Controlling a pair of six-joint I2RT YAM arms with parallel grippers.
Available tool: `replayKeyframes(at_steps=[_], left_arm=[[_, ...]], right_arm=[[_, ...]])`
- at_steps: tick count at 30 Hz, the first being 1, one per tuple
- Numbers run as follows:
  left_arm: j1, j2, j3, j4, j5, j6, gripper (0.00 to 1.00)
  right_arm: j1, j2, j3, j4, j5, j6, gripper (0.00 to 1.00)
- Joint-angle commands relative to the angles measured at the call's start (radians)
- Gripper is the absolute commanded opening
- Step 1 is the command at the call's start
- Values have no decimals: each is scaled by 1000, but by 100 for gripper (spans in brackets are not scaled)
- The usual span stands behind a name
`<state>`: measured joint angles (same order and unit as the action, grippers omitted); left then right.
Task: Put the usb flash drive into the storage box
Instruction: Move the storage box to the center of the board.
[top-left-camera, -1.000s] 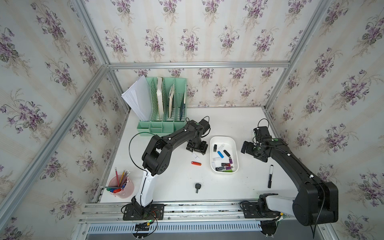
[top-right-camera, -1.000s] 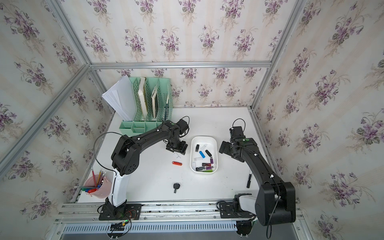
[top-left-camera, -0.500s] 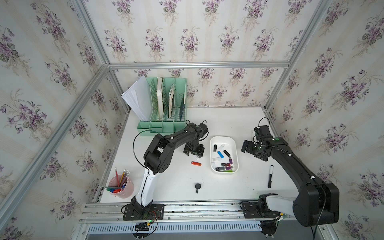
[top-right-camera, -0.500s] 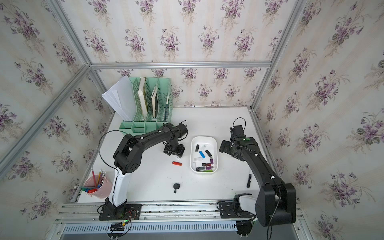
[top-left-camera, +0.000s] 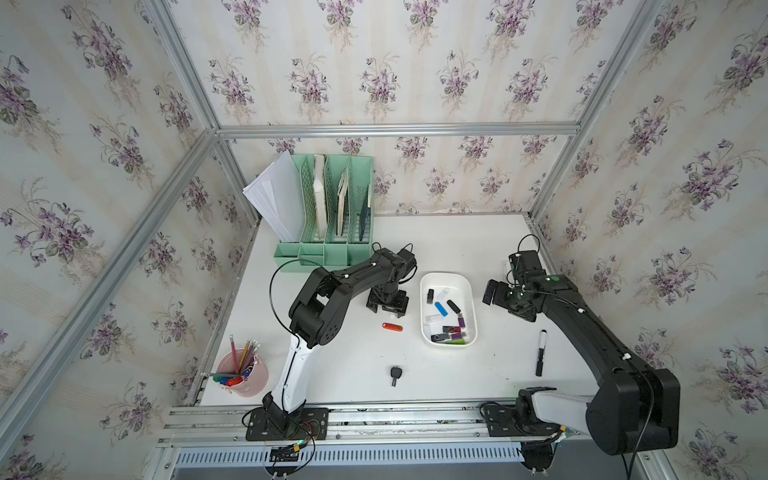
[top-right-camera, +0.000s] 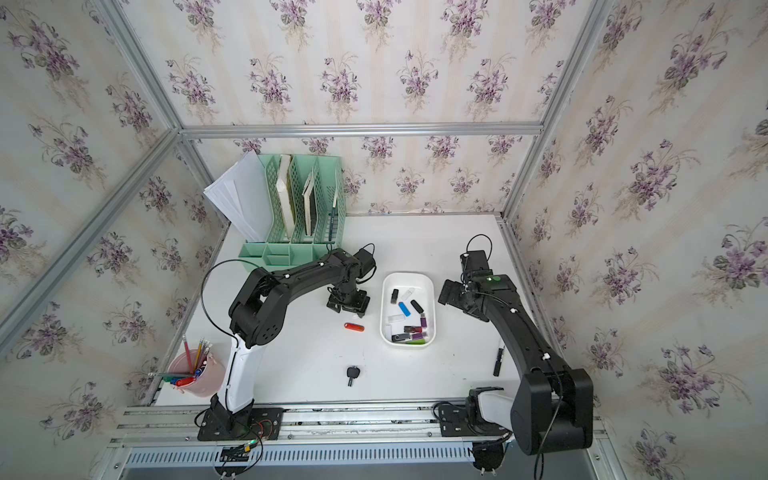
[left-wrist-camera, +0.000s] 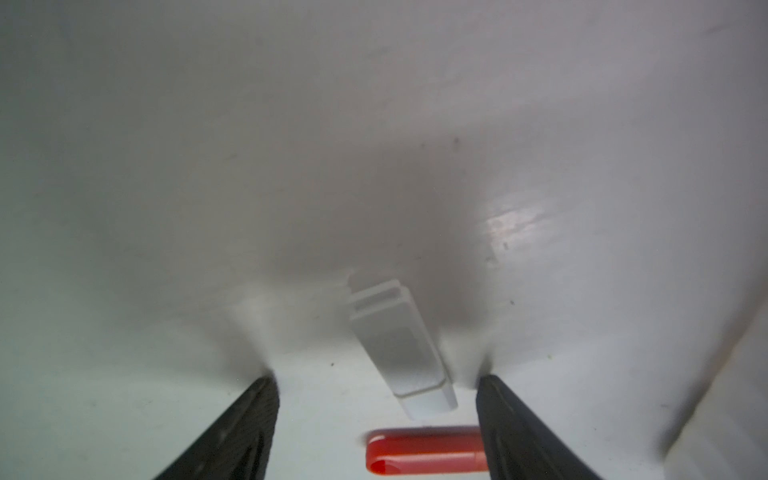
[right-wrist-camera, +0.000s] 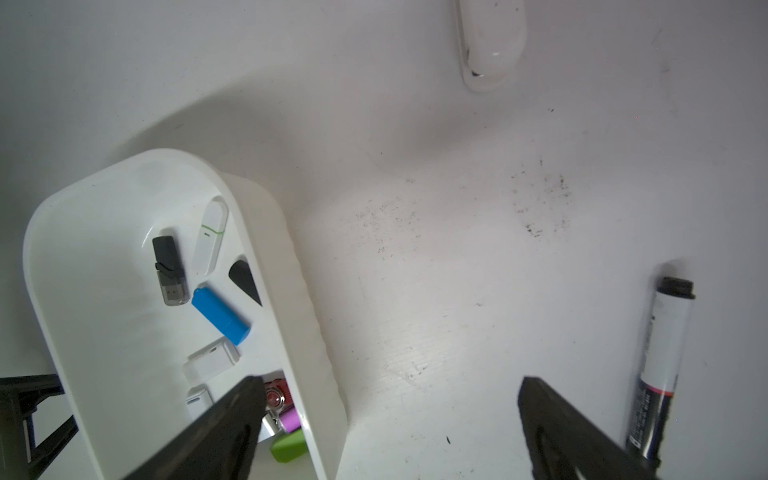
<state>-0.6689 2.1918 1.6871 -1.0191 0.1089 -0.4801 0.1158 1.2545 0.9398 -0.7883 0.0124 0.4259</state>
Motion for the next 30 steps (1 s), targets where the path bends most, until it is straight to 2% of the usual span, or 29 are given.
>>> replayKeyframes(at_steps=[1,10,30], left_arm=[[0,-3,12,-2,-3,-5,77],[0,9,6,14,-5,-2,52],[0,17,6,17,4,26,26]], right_arm=[[0,-6,4,-16,2,-6,99],[-1,-16,3,-23,1,-13,99],[0,22,-51,24,2,-8,99]])
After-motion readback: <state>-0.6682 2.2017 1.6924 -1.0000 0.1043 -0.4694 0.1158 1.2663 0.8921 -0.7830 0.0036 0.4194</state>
